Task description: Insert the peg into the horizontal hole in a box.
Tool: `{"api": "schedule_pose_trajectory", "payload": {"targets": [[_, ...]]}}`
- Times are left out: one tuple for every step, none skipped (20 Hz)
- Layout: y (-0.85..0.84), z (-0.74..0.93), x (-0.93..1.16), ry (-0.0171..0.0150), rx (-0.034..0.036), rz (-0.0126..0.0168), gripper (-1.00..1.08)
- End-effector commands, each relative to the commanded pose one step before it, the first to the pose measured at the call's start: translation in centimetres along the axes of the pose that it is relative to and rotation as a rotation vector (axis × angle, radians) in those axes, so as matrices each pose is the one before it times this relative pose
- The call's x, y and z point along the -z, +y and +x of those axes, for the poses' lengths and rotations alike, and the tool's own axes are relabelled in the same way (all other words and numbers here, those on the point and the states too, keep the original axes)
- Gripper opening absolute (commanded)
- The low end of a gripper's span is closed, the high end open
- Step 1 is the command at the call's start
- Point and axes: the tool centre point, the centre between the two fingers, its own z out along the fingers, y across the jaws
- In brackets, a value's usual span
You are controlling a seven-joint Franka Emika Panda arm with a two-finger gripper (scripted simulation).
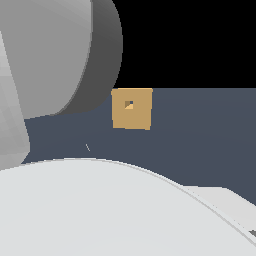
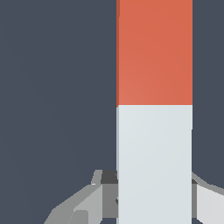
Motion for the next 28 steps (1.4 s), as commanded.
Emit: {"api": "schedule_pose_trajectory", "payload": {"targets": [[0.000,-0.038,0.014,-0.00068,-0.00009,-0.00034,-1.00],[0.000,0.000,0.000,0.00000,0.00000,0.00000,-1.00],[-0.005,0.030,0.027,0.00000,0.00000,0.00000,-1.00],[0.010,0.028,0.004,0.00000,0.00000,0.00000,-1.00],[0.031,0.085,0.012,0.00000,0.00000,0.00000,-1.00],[-0.015,0.075,-0.022,0.00057,-0.00140,0.00032,-1.00],[0.007,0.134,0.030,-0.00002,-0.00138,-0.00001,-1.00],[0.007,0.171,0.037,0.00000,-0.00183,0.00000,-1.00],[0.006,0.209,0.045,0.00000,-0.00229,0.00000,-1.00],[0.006,0.248,0.054,0.00000,-0.00276,0.00000,-1.00],[0.010,0.292,0.063,0.00000,-0.00316,-0.00001,-1.00],[0.011,0.335,0.072,0.00000,-0.00365,-0.00001,-1.00],[0.016,0.383,0.082,0.00000,-0.00409,-0.00001,-1.00],[0.014,0.427,0.092,0.00000,-0.00468,-0.00001,-1.00],[0.017,0.479,0.103,0.00000,-0.00521,-0.00001,-1.00],[0.019,0.532,0.115,0.00000,-0.00582,-0.00001,-1.00],[0.023,0.588,0.126,0.00000,-0.00637,-0.00001,-1.00],[0.024,0.639,0.138,0.00000,-0.00697,-0.00001,-1.00],[0.028,0.691,0.149,0.00000,-0.00750,-0.00002,-1.00],[0.029,0.739,0.159,0.00000,-0.00805,-0.00002,-1.00],[0.031,0.785,0.169,0.00000,-0.00860,-0.00002,-1.00],[0.035,0.832,0.179,0.00000,-0.00906,-0.00002,-1.00],[0.037,0.875,0.189,0.00001,-0.00954,-0.00002,-1.00],[0.041,0.917,0.198,0.00001,-0.00998,-0.00002,-1.00],[0.043,0.957,0.206,0.00001,-0.01043,-0.00002,-1.00],[0.047,0.995,0.214,0.00001,-0.01081,-0.00002,-1.00],[0.049,1.013,0.219,0.00001,-0.01103,-0.00002,-1.00],[0.050,1.007,0.218,0.00001,-0.01096,-0.00002,-1.00]]}}
